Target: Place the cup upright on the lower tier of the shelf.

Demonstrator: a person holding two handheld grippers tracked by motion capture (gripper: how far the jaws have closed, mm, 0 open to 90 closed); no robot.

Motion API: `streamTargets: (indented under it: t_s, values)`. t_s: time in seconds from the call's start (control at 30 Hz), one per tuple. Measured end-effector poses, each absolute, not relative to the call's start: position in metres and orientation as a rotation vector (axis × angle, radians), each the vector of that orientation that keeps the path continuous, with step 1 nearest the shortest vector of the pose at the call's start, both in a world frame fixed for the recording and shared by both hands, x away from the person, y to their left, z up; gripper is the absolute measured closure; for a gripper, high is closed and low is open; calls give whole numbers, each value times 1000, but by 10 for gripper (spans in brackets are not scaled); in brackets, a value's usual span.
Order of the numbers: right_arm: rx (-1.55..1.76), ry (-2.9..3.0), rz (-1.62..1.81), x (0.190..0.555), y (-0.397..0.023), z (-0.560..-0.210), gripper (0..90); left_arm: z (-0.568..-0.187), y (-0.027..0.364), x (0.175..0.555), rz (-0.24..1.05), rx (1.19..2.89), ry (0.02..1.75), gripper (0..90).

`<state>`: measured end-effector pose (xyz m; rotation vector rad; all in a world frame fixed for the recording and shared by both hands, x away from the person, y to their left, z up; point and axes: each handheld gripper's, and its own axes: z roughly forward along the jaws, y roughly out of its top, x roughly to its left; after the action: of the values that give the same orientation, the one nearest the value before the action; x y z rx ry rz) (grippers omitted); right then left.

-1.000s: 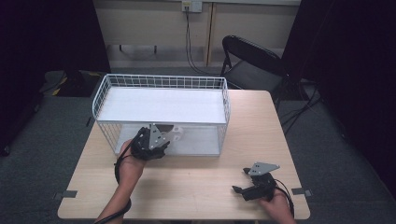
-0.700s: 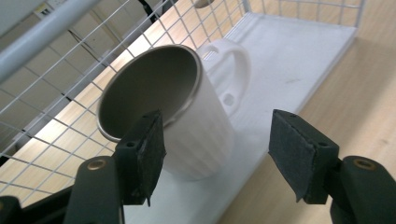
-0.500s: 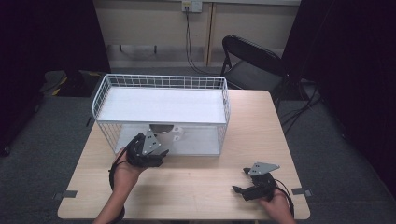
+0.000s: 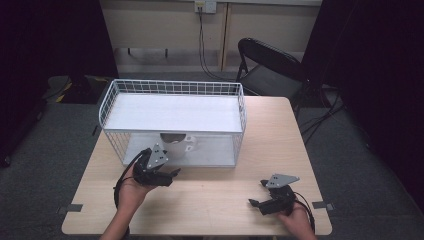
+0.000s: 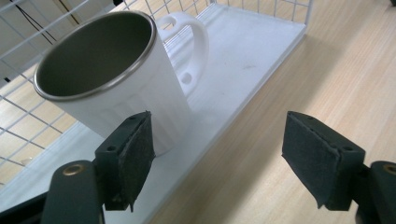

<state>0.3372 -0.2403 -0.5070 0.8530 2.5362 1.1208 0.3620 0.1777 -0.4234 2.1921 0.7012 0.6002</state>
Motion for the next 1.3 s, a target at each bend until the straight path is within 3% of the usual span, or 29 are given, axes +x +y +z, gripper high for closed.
streamTargets:
  t_s: [0.47, 1.3]
  values:
    - [854, 2536, 1121, 337, -240, -507, 143, -431, 192, 357, 511, 2181, 753, 181]
    - [854, 2536, 1120, 337, -240, -507, 143, -451, 227, 341, 411, 2165, 821, 174]
